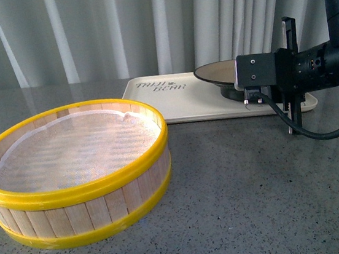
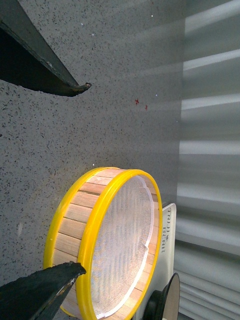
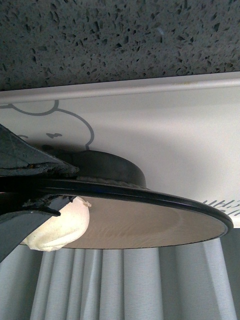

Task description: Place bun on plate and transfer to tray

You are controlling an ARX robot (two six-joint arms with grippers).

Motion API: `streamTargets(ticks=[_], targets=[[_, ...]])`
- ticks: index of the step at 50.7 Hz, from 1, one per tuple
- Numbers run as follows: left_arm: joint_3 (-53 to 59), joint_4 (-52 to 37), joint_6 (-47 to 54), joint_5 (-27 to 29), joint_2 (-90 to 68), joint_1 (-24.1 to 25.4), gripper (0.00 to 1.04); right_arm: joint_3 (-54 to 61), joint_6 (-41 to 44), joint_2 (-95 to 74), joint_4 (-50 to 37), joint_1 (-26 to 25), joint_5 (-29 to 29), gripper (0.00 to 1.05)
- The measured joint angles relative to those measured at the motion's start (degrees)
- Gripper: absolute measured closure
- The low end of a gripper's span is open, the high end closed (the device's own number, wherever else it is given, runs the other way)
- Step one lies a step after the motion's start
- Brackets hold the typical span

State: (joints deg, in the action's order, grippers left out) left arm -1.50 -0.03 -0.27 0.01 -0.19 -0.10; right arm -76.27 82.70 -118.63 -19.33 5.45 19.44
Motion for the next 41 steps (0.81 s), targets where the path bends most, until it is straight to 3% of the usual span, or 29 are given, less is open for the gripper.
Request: streamTargets(ticks=[26, 41], targets=[[0.0, 0.0, 0.0, 0.0, 0.0, 0.0, 0.07, -2.2, -0.8, -1.4, 2.1, 0.5, 0.0, 1.02], [0.0, 0.0, 0.0, 0.0, 0.0, 0.0, 0.07, -1.7, -1.9, -0.9, 2.2, 1.1, 0.2, 0.55]])
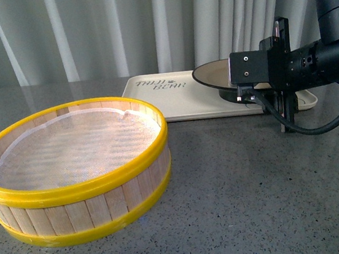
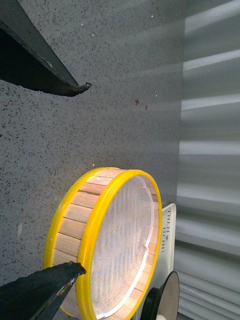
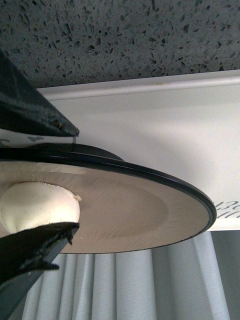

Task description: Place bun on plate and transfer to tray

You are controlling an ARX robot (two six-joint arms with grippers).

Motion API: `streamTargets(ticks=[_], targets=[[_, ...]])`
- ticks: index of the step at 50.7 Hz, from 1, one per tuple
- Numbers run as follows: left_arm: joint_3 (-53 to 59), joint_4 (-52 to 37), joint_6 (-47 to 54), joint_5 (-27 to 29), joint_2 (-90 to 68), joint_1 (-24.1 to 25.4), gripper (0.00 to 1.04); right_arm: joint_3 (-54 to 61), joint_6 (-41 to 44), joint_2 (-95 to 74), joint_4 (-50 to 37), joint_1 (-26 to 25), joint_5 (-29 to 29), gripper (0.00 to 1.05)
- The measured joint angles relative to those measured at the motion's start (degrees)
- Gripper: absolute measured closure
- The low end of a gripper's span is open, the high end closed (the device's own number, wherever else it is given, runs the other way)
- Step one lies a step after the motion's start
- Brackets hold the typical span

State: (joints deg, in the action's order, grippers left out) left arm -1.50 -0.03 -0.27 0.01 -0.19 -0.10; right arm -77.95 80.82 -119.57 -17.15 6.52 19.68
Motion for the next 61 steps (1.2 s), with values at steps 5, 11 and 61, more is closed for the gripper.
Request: streamTargets(ticks=[5, 11, 61], targets=[[0.0, 0.0, 0.0, 0.0, 0.0, 0.0, 0.07, 3.3, -3.6, 1.9, -3.0, 0.6, -0.8, 0.33], [0.0, 0.0, 0.0, 0.0, 0.0, 0.0, 0.07, 7.9, -13.2, 7.3, -0.9, 1.7, -3.1, 0.10], [0.0, 0.0, 0.0, 0.0, 0.0, 0.0, 0.07, 61.7, -79.9, 45.8, -39.6, -2.4, -23.9, 1.03]])
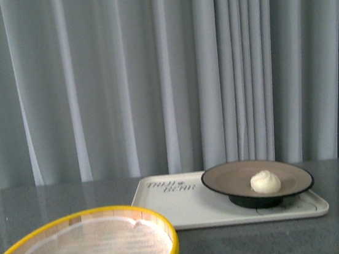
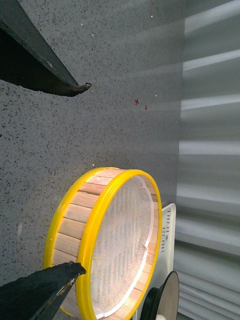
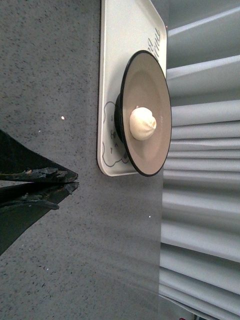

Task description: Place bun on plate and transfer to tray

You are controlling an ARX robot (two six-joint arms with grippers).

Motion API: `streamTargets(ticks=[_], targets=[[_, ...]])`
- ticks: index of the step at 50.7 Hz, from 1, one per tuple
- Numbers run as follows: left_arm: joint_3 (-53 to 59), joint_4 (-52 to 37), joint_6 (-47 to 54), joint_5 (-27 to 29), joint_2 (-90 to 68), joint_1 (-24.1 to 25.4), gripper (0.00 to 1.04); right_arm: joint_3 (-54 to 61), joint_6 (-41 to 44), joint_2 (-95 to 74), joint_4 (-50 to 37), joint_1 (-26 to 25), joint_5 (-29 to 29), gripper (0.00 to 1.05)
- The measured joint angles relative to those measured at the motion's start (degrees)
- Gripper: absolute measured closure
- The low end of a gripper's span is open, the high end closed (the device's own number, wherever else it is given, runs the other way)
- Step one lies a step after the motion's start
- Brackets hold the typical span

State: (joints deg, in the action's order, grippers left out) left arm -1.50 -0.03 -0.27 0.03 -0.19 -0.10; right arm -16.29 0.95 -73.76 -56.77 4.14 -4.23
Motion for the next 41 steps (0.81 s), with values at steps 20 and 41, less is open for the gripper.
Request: streamTargets(ticks=[20, 41], targets=[[0.0, 0.0, 0.0, 0.0, 0.0, 0.0, 0.07, 9.8, -0.2, 13.4, 3.4, -4.0, 4.0, 1.03], [0.0, 0.0, 0.0, 0.0, 0.0, 0.0, 0.07, 14.9, -0.3, 27.0, 12.3, -4.1, 4.1, 1.03]])
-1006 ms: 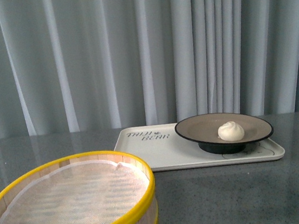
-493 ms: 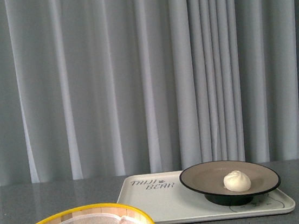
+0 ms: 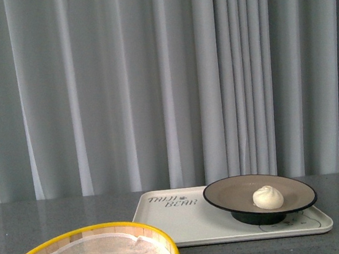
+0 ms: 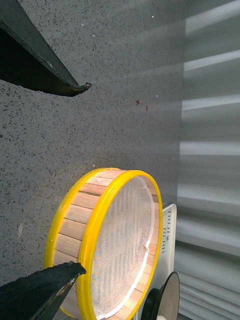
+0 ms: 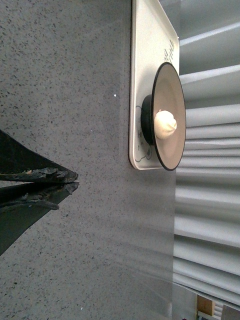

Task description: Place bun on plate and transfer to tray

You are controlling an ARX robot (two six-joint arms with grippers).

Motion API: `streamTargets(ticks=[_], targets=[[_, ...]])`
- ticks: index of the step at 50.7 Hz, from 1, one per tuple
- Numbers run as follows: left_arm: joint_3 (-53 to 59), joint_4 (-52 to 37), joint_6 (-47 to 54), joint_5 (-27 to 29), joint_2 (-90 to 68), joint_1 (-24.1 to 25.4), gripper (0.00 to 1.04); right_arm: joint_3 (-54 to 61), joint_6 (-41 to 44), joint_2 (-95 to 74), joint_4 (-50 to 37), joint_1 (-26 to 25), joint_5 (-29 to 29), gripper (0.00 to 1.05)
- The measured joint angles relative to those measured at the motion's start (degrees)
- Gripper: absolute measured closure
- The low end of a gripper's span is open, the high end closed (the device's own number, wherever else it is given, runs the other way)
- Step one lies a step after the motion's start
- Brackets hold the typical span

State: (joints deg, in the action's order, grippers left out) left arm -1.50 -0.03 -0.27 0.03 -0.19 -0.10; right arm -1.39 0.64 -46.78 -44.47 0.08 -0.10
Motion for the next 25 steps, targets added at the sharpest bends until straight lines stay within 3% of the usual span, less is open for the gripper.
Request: streamTargets(ticks=[25], targets=[[0.0, 0.0, 0.0, 0.0, 0.0, 0.0, 0.07, 1.1, 0.0, 22.5, 20.3, 0.0, 0.0, 1.03]])
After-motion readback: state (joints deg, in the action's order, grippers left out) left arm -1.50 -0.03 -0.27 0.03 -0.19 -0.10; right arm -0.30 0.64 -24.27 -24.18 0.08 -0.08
